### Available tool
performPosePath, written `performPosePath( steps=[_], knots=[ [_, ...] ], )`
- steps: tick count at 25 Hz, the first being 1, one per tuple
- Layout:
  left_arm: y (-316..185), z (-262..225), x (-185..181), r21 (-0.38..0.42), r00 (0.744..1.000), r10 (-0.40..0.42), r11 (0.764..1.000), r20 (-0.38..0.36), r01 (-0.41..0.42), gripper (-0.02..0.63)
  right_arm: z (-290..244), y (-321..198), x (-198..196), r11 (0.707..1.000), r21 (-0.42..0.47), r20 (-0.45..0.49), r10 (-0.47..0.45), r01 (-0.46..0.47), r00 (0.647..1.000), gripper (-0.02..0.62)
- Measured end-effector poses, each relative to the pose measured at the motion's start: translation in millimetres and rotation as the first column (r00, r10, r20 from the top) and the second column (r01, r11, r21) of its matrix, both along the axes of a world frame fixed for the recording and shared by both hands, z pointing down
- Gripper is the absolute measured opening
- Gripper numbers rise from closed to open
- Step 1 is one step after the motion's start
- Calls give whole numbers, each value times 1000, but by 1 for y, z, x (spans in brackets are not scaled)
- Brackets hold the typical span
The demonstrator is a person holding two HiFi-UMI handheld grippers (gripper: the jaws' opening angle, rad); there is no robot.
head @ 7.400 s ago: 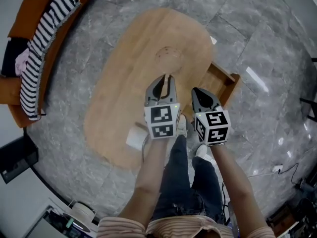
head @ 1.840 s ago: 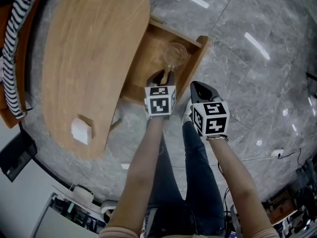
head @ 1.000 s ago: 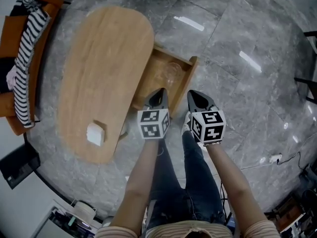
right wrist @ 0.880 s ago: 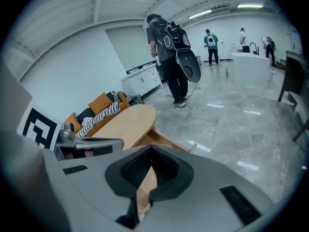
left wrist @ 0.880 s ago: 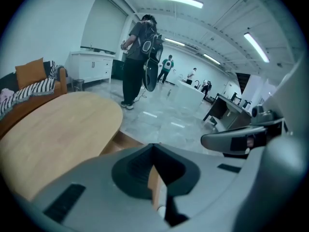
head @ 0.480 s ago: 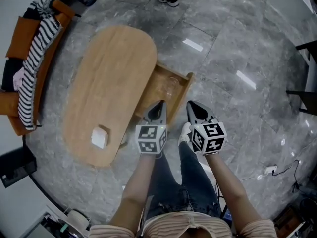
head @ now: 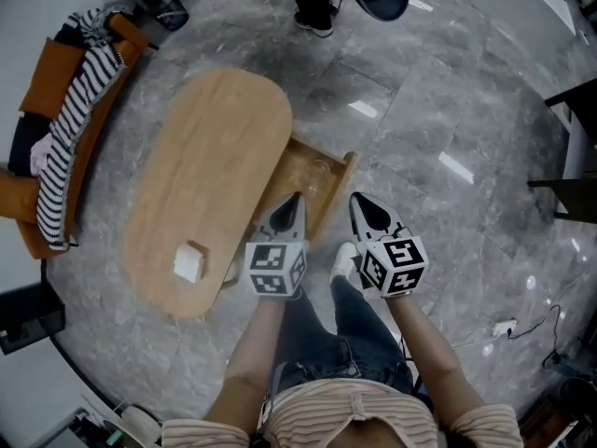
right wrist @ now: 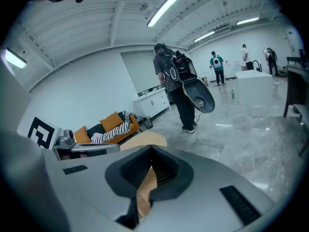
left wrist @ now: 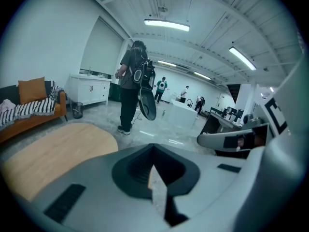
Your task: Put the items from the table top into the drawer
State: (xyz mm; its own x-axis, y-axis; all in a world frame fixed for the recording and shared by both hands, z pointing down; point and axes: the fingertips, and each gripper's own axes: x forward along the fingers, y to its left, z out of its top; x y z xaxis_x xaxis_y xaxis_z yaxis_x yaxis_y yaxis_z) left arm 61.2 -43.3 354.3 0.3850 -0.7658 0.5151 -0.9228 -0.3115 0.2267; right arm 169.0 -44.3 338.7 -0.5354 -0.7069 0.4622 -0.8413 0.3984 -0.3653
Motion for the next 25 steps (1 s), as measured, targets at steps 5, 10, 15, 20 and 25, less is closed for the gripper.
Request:
performPosePath(
  steps=[5,10,15,20,25],
  knots=[
    [2,-37,2,68,1000,-6,998,-10,6,14,-35,-1,8,998,68,31,0,-3,1000,9],
    [4,-72,5,131,1000,0,991,-3,0,14,-70,-3,19,990,137,68,15,-24,998,9],
    [10,-96,12,178,1000,-1,984,6,0,14,-98,6,29,978,209,84,10,-27,996,9],
    [19,-115,16,213,1000,1,977,5,-2,14,-120,18,30,964,266,83,-20,-2,996,9],
    [27,-131,22,242,1000,3,970,13,-6,14,-139,24,33,948,317,81,-33,5,996,8]
  ],
)
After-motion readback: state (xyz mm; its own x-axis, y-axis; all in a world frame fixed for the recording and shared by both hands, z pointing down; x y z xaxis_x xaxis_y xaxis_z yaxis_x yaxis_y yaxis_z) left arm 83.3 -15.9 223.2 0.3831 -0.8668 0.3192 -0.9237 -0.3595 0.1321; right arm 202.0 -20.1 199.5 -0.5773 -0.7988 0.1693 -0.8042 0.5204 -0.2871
